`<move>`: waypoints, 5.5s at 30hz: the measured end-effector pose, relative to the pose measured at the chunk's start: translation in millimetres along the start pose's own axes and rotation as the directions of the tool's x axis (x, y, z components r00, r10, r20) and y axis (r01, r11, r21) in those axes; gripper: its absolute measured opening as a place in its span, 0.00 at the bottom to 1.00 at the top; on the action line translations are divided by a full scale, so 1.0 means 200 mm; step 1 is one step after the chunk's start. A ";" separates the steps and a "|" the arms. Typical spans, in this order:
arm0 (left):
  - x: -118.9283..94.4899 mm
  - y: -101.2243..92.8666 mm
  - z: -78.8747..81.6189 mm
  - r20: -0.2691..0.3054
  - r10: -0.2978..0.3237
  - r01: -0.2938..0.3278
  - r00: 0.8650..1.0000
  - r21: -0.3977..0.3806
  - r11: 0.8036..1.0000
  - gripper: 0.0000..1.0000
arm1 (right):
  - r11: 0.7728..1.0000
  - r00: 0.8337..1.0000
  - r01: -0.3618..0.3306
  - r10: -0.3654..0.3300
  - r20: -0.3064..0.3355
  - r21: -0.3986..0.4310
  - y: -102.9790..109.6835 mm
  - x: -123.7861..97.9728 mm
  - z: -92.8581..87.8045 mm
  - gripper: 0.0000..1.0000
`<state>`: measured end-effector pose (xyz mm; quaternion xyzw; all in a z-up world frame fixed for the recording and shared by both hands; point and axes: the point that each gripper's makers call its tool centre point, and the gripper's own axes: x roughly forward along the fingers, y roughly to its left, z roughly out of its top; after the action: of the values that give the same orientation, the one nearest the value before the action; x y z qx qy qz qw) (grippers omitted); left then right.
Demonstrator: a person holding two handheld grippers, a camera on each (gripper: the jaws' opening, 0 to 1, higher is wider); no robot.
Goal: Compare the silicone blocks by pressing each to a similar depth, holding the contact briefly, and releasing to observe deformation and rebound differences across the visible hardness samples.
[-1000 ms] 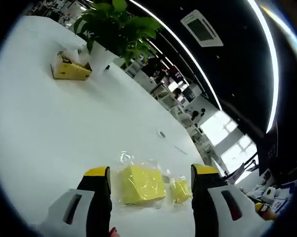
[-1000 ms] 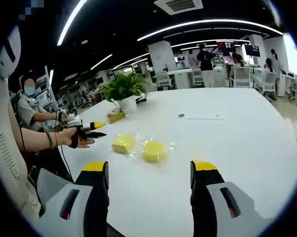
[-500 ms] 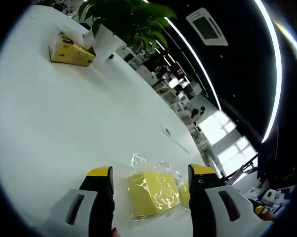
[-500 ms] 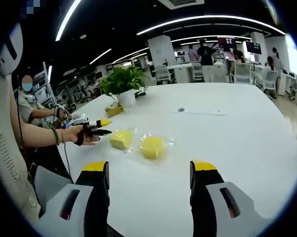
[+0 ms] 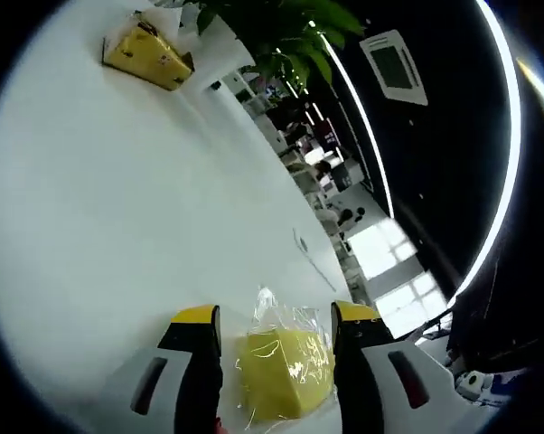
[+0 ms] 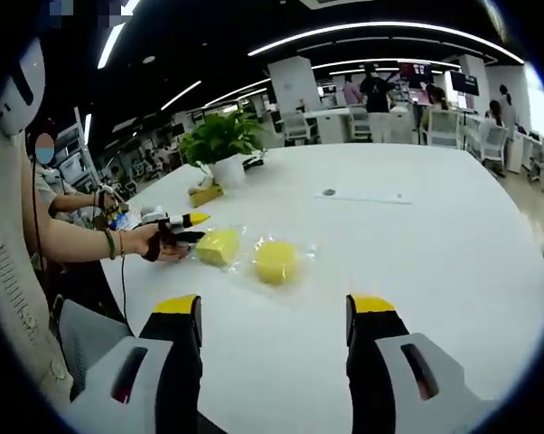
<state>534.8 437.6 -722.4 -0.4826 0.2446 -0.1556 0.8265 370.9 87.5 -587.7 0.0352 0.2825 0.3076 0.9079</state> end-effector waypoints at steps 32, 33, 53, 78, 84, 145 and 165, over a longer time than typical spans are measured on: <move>0.09 -0.04 -0.06 -0.056 -0.040 0.043 0.998 0.061 0.997 0.00 | 1.000 1.000 0.000 0.000 -0.027 -0.005 -0.04 0.03 -0.02 0.56; 0.09 -0.03 -0.06 -0.061 -0.032 0.037 0.998 0.087 0.995 0.00 | 1.000 1.000 0.000 -0.001 -0.028 -0.006 -0.04 0.03 -0.02 0.56; 0.04 -0.25 -0.07 -0.115 0.002 0.028 0.993 0.258 0.966 0.00 | 1.000 1.000 -0.020 0.020 0.007 -0.023 -0.01 0.00 0.02 0.55; -0.13 -0.70 -0.22 -0.165 -0.018 0.093 0.986 0.459 0.884 0.00 | 0.993 0.990 -0.083 0.092 0.108 -0.088 0.12 -0.10 0.11 0.54; -0.18 -0.79 -0.30 -0.192 -0.018 0.110 0.981 0.476 0.873 0.00 | 0.990 0.984 -0.097 0.110 0.138 -0.101 0.15 -0.14 0.13 0.56; -0.49 -1.68 -0.66 -0.454 -0.105 0.435 0.885 0.726 0.532 0.00 | 0.750 0.880 -0.443 0.467 -0.080 -0.492 0.56 -0.02 0.47 0.69; -0.46 -1.76 -0.71 -0.533 -0.105 0.516 0.839 0.720 0.465 0.00 | 0.634 0.807 -0.583 0.524 -0.271 -0.508 0.64 0.23 0.39 0.62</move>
<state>371.1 209.0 -450.4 -0.0140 0.2132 -0.5044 0.8366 372.9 225.5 -515.1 -0.1676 0.1970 0.6420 0.7218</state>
